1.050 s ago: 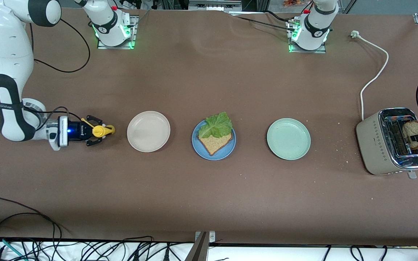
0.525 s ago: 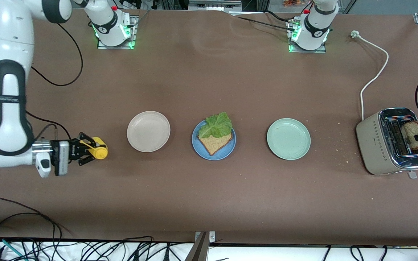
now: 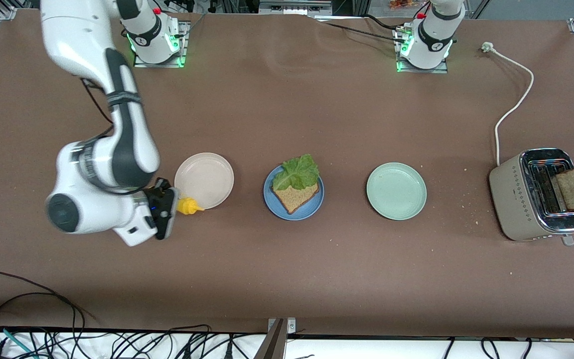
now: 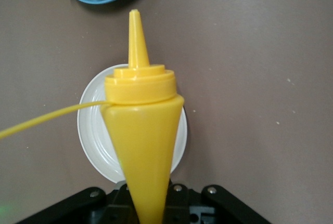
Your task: Make sandwich in blue plate with both arms
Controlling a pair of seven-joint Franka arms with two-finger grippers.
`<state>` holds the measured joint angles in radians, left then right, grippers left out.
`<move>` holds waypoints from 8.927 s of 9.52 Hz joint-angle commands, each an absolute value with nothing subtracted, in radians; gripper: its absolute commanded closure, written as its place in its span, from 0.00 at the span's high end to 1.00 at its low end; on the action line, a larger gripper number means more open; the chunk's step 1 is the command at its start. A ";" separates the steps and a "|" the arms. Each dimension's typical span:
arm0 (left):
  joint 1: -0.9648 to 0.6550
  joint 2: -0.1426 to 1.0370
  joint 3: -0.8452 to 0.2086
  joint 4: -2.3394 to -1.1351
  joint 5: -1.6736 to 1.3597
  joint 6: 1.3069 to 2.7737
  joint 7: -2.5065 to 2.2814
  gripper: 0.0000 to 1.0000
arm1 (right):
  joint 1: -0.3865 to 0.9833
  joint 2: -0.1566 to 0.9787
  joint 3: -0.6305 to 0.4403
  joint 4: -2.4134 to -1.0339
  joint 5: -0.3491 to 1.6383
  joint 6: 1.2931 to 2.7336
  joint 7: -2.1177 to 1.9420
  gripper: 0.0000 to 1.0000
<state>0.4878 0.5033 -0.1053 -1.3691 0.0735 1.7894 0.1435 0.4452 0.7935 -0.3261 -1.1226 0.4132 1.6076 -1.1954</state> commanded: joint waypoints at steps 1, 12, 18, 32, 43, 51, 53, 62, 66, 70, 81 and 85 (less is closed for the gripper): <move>0.486 0.407 -0.110 -1.371 0.097 1.753 0.199 0.00 | 0.642 0.790 -0.345 -1.106 0.122 1.594 -1.060 0.00; 0.486 0.195 -0.182 -1.370 -0.009 1.468 0.229 0.00 | 0.884 0.825 -0.337 -1.114 -0.229 1.620 -0.776 0.00; 0.483 0.202 -0.327 -1.399 -0.142 1.445 -0.081 0.00 | 0.478 0.770 -0.344 -1.114 0.304 1.640 -1.290 0.00; 0.128 0.250 -0.564 -1.906 -0.607 2.531 -0.727 0.00 | 0.018 0.851 -0.333 -1.518 1.201 1.367 -2.475 0.00; -0.146 0.564 -0.644 -1.999 -0.650 3.336 -0.726 0.00 | -0.006 1.023 -0.331 -1.523 1.336 1.187 -2.557 0.25; -0.167 0.589 -0.641 -2.026 -0.736 3.339 -0.726 0.00 | -0.052 1.022 -0.426 -1.508 1.328 1.198 -2.499 1.00; -0.173 0.600 -0.641 -2.023 -0.736 3.339 -0.724 0.00 | -0.046 1.013 -0.503 -1.502 1.307 1.200 -2.368 1.00; -0.183 0.634 -0.609 -2.019 -0.736 3.338 -0.713 0.38 | 0.018 0.760 -0.647 -1.293 0.975 1.196 -1.337 1.00; -0.204 0.630 -0.609 -2.031 -0.736 3.338 -0.713 0.75 | 0.188 0.632 -0.664 -1.272 0.664 1.244 -0.951 1.00; -0.199 0.606 -0.607 -2.068 -0.736 3.327 -0.709 0.76 | 0.333 0.552 -0.661 -1.272 0.425 1.236 -0.711 1.00; -0.161 0.430 -0.586 -2.183 -0.733 3.120 -0.709 0.76 | -0.002 -0.006 -0.017 -1.677 0.043 1.525 -0.081 1.00; -0.161 0.376 -0.580 -2.233 -0.733 3.059 -0.709 0.73 | -0.017 -0.004 0.005 -1.692 0.040 1.635 -0.014 1.00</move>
